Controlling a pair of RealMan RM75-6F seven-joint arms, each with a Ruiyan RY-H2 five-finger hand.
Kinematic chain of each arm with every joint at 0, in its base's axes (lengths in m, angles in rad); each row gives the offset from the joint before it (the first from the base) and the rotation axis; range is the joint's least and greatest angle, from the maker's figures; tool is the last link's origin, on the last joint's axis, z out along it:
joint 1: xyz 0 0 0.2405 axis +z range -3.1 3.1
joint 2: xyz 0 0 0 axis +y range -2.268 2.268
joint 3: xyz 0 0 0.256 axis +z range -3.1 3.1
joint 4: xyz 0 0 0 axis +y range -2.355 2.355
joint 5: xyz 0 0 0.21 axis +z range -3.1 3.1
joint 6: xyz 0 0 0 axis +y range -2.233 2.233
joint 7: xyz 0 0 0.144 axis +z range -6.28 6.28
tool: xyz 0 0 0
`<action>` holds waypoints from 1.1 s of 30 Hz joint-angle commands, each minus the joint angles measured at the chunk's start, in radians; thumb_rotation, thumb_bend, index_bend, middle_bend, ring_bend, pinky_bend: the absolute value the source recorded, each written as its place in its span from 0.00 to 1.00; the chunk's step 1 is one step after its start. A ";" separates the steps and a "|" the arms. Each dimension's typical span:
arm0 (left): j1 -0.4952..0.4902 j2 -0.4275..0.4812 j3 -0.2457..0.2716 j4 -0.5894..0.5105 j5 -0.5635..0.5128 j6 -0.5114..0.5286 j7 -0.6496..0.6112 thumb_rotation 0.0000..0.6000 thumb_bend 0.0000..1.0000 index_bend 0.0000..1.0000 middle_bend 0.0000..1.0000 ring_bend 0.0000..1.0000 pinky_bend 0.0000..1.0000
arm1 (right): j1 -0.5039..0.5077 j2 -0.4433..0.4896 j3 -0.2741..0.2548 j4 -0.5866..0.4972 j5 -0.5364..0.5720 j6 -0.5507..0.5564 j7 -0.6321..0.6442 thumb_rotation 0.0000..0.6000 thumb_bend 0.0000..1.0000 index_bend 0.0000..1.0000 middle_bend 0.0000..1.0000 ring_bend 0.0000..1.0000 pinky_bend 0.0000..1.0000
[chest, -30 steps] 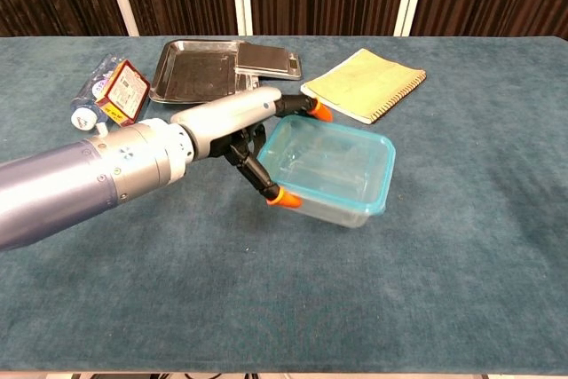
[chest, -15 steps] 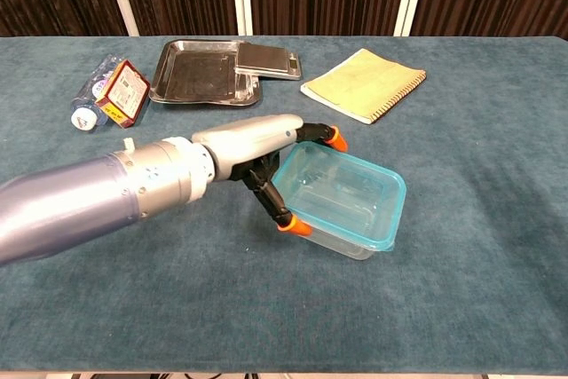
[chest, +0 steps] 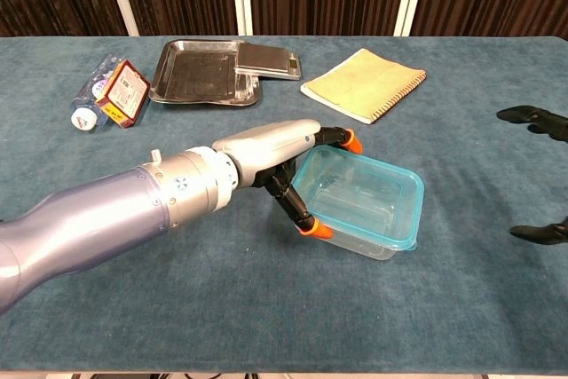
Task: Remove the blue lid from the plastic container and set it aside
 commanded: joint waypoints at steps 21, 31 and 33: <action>-0.039 -0.049 -0.048 0.004 -0.076 -0.028 0.071 1.00 0.25 0.27 0.37 0.34 0.55 | 0.057 -0.166 0.029 -0.028 0.168 0.005 -0.139 1.00 0.25 0.00 0.00 0.00 0.00; -0.031 -0.043 -0.052 0.008 -0.086 -0.006 0.086 1.00 0.25 0.27 0.37 0.34 0.55 | 0.061 -0.166 0.025 -0.047 0.178 0.018 -0.143 1.00 0.25 0.00 0.00 0.00 0.00; -0.029 -0.044 -0.053 0.009 -0.084 0.001 0.085 1.00 0.25 0.27 0.37 0.34 0.55 | 0.063 -0.169 0.023 -0.053 0.182 0.017 -0.147 1.00 0.25 0.00 0.00 0.00 0.00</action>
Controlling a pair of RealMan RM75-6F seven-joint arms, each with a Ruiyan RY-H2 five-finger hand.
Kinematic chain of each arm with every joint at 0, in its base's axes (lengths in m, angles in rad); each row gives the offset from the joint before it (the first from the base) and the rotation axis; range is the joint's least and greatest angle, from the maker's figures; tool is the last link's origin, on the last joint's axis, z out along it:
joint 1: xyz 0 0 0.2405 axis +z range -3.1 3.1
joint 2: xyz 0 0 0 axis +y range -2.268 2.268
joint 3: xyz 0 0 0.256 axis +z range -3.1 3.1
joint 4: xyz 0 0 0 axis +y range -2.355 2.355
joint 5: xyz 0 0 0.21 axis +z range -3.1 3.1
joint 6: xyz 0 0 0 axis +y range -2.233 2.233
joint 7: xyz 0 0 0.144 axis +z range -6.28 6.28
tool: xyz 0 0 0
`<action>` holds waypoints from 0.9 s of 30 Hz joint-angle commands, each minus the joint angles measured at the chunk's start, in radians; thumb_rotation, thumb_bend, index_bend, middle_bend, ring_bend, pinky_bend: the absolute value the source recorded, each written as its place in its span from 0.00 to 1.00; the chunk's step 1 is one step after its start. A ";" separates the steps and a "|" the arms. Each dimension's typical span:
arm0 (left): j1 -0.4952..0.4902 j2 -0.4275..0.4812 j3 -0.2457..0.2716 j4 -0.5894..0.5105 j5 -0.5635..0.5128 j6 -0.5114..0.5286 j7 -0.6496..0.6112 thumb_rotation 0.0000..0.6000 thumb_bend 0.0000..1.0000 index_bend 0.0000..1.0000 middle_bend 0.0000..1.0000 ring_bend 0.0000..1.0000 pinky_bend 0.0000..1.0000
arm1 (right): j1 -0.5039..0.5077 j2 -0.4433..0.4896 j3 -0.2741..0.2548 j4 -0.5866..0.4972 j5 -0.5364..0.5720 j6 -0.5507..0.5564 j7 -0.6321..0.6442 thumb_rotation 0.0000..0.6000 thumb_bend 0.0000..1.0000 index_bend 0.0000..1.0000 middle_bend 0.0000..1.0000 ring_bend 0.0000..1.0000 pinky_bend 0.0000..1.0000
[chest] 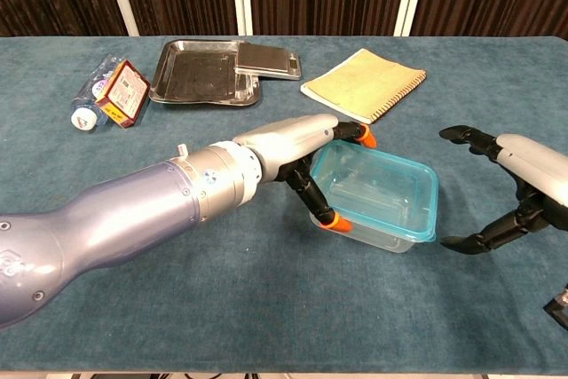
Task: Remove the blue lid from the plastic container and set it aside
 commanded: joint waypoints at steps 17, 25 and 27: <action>0.006 -0.013 0.005 0.003 0.010 0.015 0.000 1.00 0.25 0.27 0.37 0.34 0.55 | 0.011 -0.047 -0.012 -0.022 0.012 0.024 -0.024 1.00 0.25 0.00 0.00 0.00 0.00; 0.008 -0.005 0.006 -0.004 0.008 0.010 -0.001 1.00 0.25 0.27 0.37 0.34 0.55 | 0.015 -0.062 0.002 -0.021 0.018 0.039 -0.024 1.00 0.25 0.00 0.00 0.00 0.00; 0.008 -0.005 0.005 -0.004 0.008 0.010 -0.002 1.00 0.25 0.27 0.37 0.34 0.55 | 0.014 -0.064 0.002 -0.022 0.022 0.043 -0.023 1.00 0.25 0.00 0.00 0.00 0.00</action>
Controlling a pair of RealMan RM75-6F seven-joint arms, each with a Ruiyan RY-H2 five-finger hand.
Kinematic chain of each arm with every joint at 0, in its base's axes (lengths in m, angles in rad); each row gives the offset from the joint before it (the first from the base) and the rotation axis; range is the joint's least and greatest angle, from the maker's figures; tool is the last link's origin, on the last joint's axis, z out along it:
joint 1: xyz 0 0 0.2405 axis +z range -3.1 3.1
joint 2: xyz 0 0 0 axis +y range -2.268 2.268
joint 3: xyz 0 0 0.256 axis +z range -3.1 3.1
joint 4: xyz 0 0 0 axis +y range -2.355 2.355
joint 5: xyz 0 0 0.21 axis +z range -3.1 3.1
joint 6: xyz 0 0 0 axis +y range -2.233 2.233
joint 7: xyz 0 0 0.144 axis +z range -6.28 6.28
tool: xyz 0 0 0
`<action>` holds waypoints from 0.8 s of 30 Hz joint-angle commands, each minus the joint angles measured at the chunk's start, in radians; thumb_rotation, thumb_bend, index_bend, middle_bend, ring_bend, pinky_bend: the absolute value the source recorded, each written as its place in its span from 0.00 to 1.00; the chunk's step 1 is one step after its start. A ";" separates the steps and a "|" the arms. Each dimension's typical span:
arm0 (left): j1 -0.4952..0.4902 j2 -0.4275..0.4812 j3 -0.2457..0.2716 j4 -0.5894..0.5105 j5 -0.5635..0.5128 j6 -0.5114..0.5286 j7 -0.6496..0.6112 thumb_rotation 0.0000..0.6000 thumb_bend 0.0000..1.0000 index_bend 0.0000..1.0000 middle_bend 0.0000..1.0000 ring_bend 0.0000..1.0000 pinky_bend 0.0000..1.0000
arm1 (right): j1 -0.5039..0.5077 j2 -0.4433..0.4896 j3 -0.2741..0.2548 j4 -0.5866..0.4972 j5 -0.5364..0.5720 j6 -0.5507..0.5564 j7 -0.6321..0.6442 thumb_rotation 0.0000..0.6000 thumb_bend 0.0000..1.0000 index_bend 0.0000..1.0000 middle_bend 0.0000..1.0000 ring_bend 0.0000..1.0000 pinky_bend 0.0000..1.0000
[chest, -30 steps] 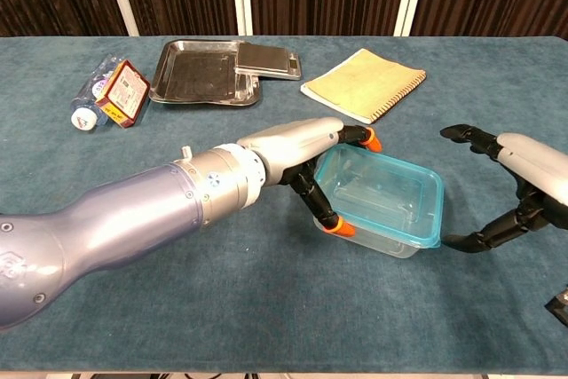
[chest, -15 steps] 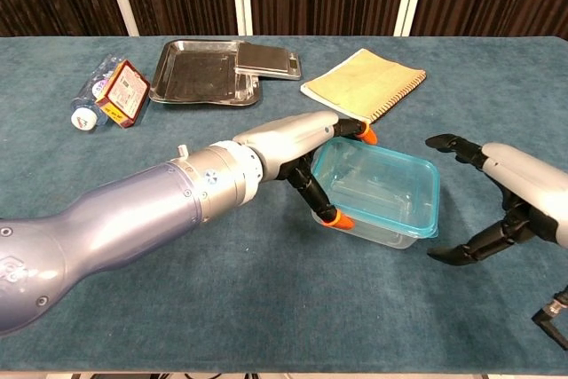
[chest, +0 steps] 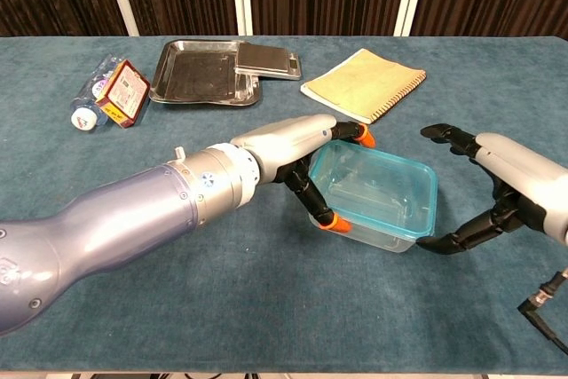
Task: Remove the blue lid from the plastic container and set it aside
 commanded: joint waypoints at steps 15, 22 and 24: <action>0.010 -0.006 0.001 0.004 0.001 0.015 -0.003 1.00 0.25 0.27 0.37 0.34 0.55 | -0.007 -0.002 -0.021 0.005 0.011 0.010 -0.002 1.00 0.25 0.00 0.00 0.00 0.00; 0.012 0.000 0.004 -0.005 0.011 0.010 -0.013 1.00 0.25 0.27 0.37 0.34 0.55 | -0.004 -0.013 -0.011 0.014 0.017 0.014 -0.003 1.00 0.25 0.00 0.00 0.00 0.00; 0.013 0.002 0.004 -0.008 0.012 0.009 -0.016 1.00 0.25 0.27 0.37 0.34 0.55 | -0.002 -0.017 -0.009 0.016 0.018 0.015 -0.005 1.00 0.25 0.00 0.00 0.00 0.00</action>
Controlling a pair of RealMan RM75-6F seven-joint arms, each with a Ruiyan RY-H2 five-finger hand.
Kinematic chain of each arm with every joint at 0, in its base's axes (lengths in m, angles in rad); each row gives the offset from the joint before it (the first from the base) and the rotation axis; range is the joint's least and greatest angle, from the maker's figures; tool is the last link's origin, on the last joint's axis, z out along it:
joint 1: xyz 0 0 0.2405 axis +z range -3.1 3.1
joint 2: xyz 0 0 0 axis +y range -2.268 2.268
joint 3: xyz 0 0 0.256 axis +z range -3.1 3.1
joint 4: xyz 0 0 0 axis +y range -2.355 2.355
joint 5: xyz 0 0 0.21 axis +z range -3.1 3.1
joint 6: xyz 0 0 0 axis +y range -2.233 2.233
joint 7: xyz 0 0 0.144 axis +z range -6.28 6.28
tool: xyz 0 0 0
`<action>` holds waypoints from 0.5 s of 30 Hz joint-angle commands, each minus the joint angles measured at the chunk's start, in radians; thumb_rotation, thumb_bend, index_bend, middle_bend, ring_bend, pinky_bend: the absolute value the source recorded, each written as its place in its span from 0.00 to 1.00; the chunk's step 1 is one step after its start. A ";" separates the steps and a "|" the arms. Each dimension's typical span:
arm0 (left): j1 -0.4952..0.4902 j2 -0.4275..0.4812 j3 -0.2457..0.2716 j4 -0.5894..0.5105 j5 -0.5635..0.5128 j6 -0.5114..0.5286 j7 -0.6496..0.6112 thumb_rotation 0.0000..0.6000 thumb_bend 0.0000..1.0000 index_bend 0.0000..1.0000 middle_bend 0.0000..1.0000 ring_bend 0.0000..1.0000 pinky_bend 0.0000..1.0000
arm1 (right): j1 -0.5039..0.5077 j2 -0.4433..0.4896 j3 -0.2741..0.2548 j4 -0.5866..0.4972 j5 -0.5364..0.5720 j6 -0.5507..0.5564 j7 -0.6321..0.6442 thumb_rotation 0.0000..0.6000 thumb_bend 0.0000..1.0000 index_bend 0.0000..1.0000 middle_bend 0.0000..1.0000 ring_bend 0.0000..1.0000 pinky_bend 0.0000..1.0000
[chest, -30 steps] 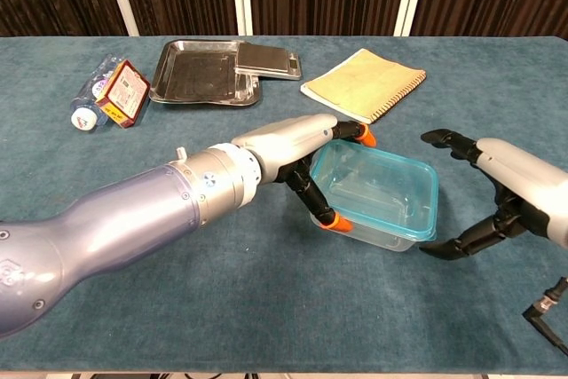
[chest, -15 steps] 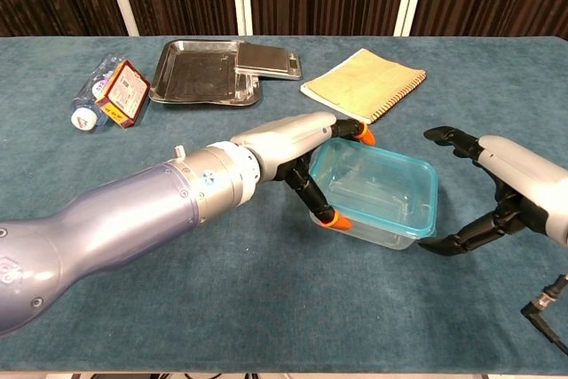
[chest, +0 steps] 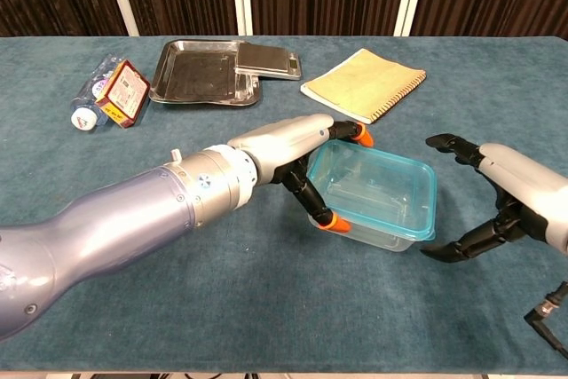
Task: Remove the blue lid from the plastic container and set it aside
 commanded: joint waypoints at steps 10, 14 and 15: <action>0.004 0.010 0.003 -0.003 0.000 -0.005 -0.002 1.00 0.25 0.27 0.37 0.34 0.55 | -0.003 -0.010 0.006 0.008 -0.017 0.012 0.027 1.00 0.25 0.00 0.00 0.00 0.00; 0.004 0.010 0.004 -0.002 -0.002 -0.009 -0.002 1.00 0.25 0.27 0.37 0.34 0.57 | -0.003 -0.012 0.010 0.015 -0.026 0.015 0.037 1.00 0.25 0.00 0.00 0.00 0.00; 0.004 0.010 0.005 -0.003 -0.002 -0.010 -0.002 1.00 0.25 0.27 0.37 0.35 0.58 | -0.003 -0.012 0.012 0.016 -0.025 0.015 0.037 1.00 0.25 0.00 0.00 0.00 0.00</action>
